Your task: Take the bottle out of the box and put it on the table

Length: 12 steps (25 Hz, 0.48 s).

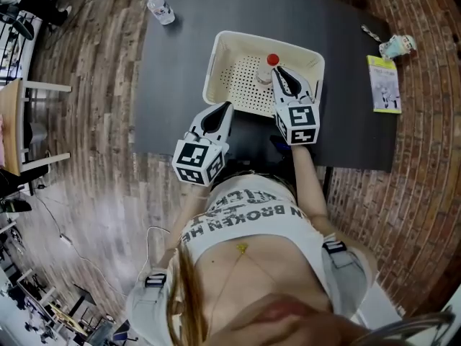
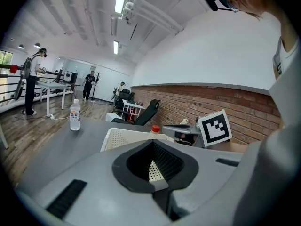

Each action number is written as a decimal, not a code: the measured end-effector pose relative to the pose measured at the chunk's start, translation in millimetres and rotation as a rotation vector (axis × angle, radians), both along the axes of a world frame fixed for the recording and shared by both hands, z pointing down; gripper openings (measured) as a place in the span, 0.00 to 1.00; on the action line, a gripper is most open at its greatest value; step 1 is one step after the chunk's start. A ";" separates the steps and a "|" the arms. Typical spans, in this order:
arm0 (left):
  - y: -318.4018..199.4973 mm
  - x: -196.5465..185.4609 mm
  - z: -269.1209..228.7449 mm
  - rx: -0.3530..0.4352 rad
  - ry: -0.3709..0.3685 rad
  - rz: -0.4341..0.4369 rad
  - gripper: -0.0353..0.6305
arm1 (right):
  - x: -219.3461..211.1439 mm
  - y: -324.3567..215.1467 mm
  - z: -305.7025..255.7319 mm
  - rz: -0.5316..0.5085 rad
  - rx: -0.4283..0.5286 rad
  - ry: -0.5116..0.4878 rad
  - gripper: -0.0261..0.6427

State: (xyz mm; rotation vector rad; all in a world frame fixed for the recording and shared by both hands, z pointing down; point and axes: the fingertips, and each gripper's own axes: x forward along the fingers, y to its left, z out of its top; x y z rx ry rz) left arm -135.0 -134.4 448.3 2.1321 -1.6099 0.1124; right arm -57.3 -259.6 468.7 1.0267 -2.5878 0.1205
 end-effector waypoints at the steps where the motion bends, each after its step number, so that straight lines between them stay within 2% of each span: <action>1: 1.4 -1.9 0.8 -0.003 -0.001 -0.005 0.06 | -0.1 -2.4 -1.5 0.011 -0.004 -0.022 0.06; 5: 4.9 -6.5 4.5 -0.012 -0.002 -0.022 0.06 | -1.9 -13.6 -3.0 0.042 -0.047 -0.104 0.30; 8: 5.8 -8.4 6.9 -0.020 -0.002 -0.028 0.06 | -5.0 -20.9 4.4 0.041 -0.078 -0.110 0.35; 12: 7.4 -12.1 8.7 -0.028 -0.002 -0.044 0.06 | -10.6 -26.8 14.4 0.024 -0.095 -0.085 0.36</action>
